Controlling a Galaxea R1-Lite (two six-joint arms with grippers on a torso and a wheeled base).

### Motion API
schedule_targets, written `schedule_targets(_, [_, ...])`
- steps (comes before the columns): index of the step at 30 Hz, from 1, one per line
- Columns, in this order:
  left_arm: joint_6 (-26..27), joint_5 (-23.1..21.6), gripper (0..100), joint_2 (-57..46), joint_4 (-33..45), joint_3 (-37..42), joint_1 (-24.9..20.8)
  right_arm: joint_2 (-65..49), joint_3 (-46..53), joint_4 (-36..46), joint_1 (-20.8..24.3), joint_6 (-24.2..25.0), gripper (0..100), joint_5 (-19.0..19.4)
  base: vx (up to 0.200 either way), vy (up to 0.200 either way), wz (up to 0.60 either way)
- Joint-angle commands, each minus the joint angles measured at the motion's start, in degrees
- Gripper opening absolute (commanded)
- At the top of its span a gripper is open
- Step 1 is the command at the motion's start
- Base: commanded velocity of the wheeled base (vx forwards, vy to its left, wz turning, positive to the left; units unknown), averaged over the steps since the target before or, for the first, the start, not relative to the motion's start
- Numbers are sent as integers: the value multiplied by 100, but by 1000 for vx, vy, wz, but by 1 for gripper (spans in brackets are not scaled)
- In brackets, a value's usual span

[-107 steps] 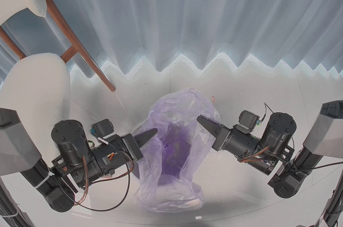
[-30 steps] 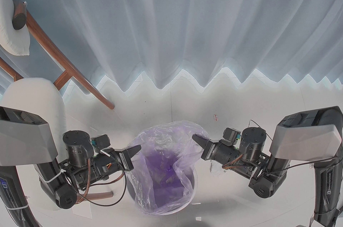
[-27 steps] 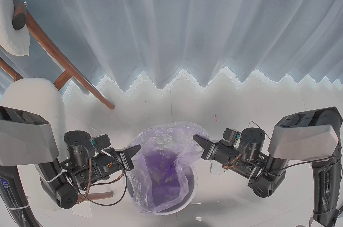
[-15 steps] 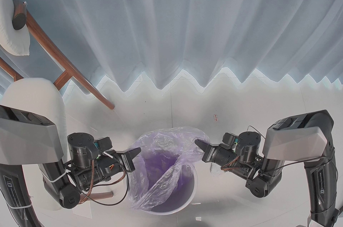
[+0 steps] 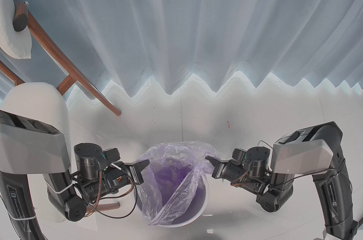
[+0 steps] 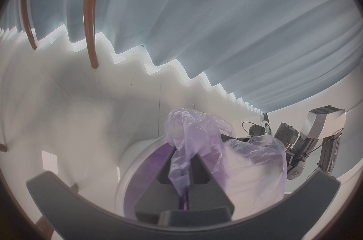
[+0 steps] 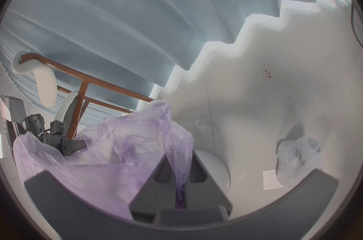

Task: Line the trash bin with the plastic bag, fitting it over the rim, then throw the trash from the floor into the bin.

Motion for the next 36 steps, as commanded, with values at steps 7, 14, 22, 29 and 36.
schedule_targets(7, [-1, 157, 0, 162, -11, -30, -36, 182, -21, -102, 32, 12, 0, -108, 0, 0, 0])
schedule_targets(14, [-1, 157, 0, 153, -11, -39, 8, -117, 190, -102, 58, 30, 100, -170, 0, 0, 0])
schedule_targets(22, [579, 324, 0, 118, -11, 93, 8, -2112, 1043, -41, -109, 663, 100, 191, 0, 0, 0])
schedule_targets(29, [614, 763, 0, 91, -11, 22, -45, -3035, 1544, 768, 348, 302, 100, 516, 0, 0, 0])
schedule_targets(36, [632, 921, 0, -5, -11, 84, -238, -3606, 1526, 1295, 709, 680, 100, 525, 0, 0, 0])
